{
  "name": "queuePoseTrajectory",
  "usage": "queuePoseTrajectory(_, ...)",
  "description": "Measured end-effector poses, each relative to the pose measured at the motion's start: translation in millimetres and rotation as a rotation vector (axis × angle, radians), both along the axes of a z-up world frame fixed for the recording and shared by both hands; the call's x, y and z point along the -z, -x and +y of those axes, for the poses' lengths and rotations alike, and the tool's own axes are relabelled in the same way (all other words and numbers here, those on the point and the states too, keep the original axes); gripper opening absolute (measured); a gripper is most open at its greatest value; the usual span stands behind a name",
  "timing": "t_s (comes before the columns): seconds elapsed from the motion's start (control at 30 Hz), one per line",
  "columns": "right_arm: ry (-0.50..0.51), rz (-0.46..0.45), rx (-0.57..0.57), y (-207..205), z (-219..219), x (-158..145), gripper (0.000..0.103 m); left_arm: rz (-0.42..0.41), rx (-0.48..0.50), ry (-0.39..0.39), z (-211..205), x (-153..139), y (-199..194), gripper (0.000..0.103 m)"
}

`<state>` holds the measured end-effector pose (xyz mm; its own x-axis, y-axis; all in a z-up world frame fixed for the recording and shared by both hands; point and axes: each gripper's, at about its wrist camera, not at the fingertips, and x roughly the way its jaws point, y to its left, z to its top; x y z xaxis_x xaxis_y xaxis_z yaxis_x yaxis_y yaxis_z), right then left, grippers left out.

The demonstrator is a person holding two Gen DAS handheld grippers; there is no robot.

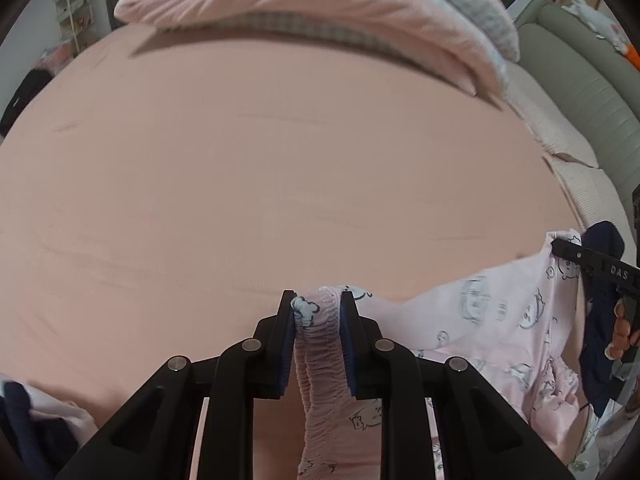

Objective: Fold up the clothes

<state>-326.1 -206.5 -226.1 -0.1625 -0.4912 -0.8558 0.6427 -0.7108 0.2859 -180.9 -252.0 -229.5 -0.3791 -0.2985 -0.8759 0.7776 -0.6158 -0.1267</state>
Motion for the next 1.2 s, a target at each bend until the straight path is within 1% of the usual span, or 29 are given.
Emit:
queuePoseTrajectory(0.1,0.039,0.005,0.032,-0.7,20.5,-7.6,0.008,0.003,0.026,0.047,-27.3,-2.2,-25.7,0.018)
queuePoseTrajectory(0.17,0.049,0.025,0.037,-10.2,21.4,-9.2,0.008,0.013,0.032,0.063,-24.1,-8.0,-29.2,0.018)
queuePoseTrajectory(0.2,0.05,0.034,0.04,-22.9,21.2,-12.7,0.008,0.021,0.029,0.063,-38.1,-9.6,-36.0,0.018)
queuePoseTrajectory(0.23,0.055,0.044,0.045,-30.7,27.8,-16.5,0.008,0.029,0.021,0.065,-40.5,-11.0,-36.4,0.018)
queuePoseTrajectory(0.27,0.064,0.049,0.043,-30.0,36.6,-16.9,0.008,0.037,0.006,0.066,-42.3,-16.6,-41.4,0.018)
queuePoseTrajectory(0.3,0.068,0.049,0.043,-10.7,38.5,-22.4,0.008,0.047,-0.008,0.063,-45.6,-17.5,-43.3,0.018)
queuePoseTrajectory(0.33,0.07,0.054,0.05,-0.2,38.4,-28.0,0.008,0.057,-0.023,0.06,-48.9,-18.4,-45.2,0.018)
queuePoseTrajectory(0.37,0.07,0.06,0.058,1.0,47.9,-32.4,0.008,0.073,-0.037,0.057,-52.6,-25.7,-55.8,0.017)
queuePoseTrajectory(0.43,0.077,0.065,0.068,4.5,39.1,-36.4,0.008,0.107,-0.06,0.048,-56.5,-28.4,-68.2,0.015)
queuePoseTrajectory(0.47,0.08,0.065,0.072,7.2,31.8,-37.1,0.008,0.118,-0.071,0.045,-64.6,-26.3,-62.3,0.015)
queuePoseTrajectory(0.5,0.082,0.064,0.075,10.4,25.0,-37.3,0.008,0.129,-0.08,0.045,-67.7,-27.1,-64.4,0.015)
queuePoseTrajectory(0.53,0.084,0.064,0.078,13.7,18.2,-37.5,0.008,0.138,-0.085,0.042,-74.6,-24.7,-53.5,0.015)
queuePoseTrajectory(0.6,0.094,0.055,0.067,18.2,4.6,-38.3,0.008,0.127,-0.085,0.029,-79.1,-23.5,-56.9,0.015)
queuePoseTrajectory(0.7,0.062,0.085,0.035,18.1,-8.0,-40.5,0.008,0.107,-0.054,0.032,-78.6,-19.4,-59.7,0.015)
queuePoseTrajectory(0.77,0.047,0.093,0.023,18.6,-16.8,-41.6,0.008,0.08,-0.036,0.001,-80.4,-9.9,-52.2,0.015)
queuePoseTrajectory(0.87,0.054,0.086,0.02,19.0,-22.3,-41.9,0.008,0.022,-0.023,-0.059,-83.4,7.4,-44.0,0.016)
queuePoseTrajectory(0.93,0.057,0.081,0.019,18.6,-26.0,-41.5,0.008,-0.005,-0.025,-0.085,-86.1,16.7,-41.3,0.019)
queuePoseTrajectory(1.03,0.044,0.086,0.014,17.7,-28.6,-41.4,0.008,-0.014,-0.04,-0.173,-92.8,34.6,-45.2,0.026)
queuePoseTrajectory(1.07,0.038,0.087,0.01,17.9,-29.3,-41.2,0.008,-0.01,-0.054,-0.217,-95.2,42.2,-47.8,0.034)
queuePoseTrajectory(1.1,0.033,0.086,0.009,18.3,-29.6,-40.7,0.008,-0.005,-0.06,-0.243,-96.1,46.4,-49.8,0.045)
queuePoseTrajectory(1.13,0.027,0.086,0.011,18.7,-29.7,-40.2,0.008,0.01,-0.06,-0.261,-96.2,49.3,-52.1,0.05)
queuePoseTrajectory(1.17,0.022,0.082,0.013,19.2,-29.2,-39.2,0.008,0.027,-0.057,-0.275,-95.5,51.8,-54.5,0.057)
queuePoseTrajectory(1.2,0.022,0.077,0.014,19.8,-28.6,-38.1,0.008,0.026,-0.057,-0.28,-95.1,53.5,-55.4,0.061)
